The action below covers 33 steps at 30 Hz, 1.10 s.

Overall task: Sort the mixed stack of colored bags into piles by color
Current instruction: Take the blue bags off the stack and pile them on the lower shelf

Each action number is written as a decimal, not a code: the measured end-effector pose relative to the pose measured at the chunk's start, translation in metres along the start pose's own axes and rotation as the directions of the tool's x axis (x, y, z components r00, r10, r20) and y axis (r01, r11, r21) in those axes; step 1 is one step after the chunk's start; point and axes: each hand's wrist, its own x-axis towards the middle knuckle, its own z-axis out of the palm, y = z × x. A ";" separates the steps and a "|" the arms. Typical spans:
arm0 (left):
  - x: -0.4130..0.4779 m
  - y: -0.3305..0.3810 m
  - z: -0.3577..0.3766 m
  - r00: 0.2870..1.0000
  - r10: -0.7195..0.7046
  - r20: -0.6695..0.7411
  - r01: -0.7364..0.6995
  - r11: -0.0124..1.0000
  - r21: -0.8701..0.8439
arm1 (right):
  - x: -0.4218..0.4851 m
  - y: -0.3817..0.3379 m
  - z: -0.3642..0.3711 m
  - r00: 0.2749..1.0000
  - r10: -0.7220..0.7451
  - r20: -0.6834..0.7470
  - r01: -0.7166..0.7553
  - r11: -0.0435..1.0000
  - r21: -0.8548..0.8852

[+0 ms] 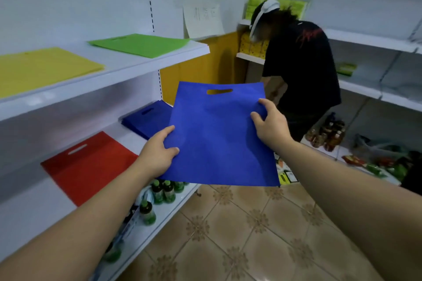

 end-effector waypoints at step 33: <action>0.207 -0.159 -0.005 0.772 -0.490 -0.404 0.495 0.863 -0.100 | 0.275 -0.037 0.344 0.677 -0.278 0.682 0.315 0.946 0.073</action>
